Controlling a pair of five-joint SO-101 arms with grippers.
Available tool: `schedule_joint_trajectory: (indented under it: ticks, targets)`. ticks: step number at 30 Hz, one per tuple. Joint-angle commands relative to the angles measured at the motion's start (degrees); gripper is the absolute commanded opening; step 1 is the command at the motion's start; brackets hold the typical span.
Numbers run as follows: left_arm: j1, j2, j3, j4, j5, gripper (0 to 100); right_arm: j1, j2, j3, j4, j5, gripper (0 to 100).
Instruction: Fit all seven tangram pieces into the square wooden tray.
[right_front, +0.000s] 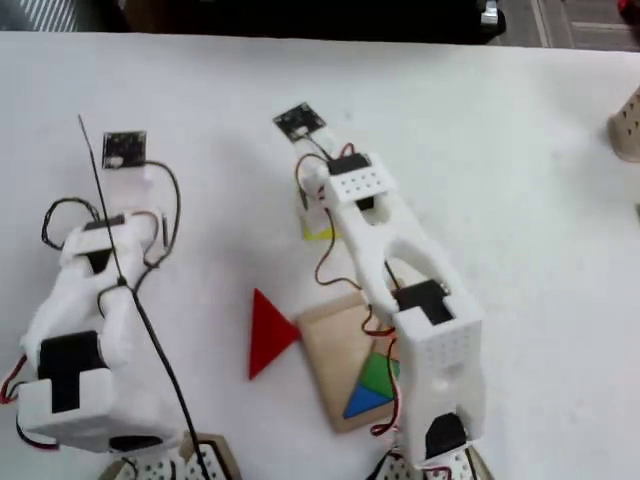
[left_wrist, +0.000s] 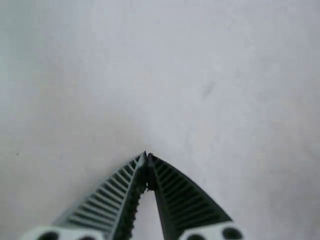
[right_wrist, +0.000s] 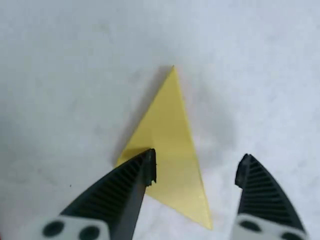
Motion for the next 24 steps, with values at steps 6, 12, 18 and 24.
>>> schedule_joint_trajectory:
  ticks: [6, 12, 18, 24]
  targets:
    - [0.13, -0.22, -2.90, 0.26, 0.62, 2, -2.86, 7.16, -12.31, 14.20, 5.63, 24.2]
    - [0.13, -0.22, -2.81, 0.26, 0.44, 2, -4.44, 9.10, -16.88, 20.53, 5.63, 24.2]
    - [0.13, -0.22, -2.81, 0.26, 0.44, 2, -2.51, 5.14, -19.78, 26.33, 5.19, 24.1]
    - [0.22, -0.22, -2.90, 0.26, 0.35, 2, -4.79, 0.04, -12.84, 25.98, 5.54, 24.1]
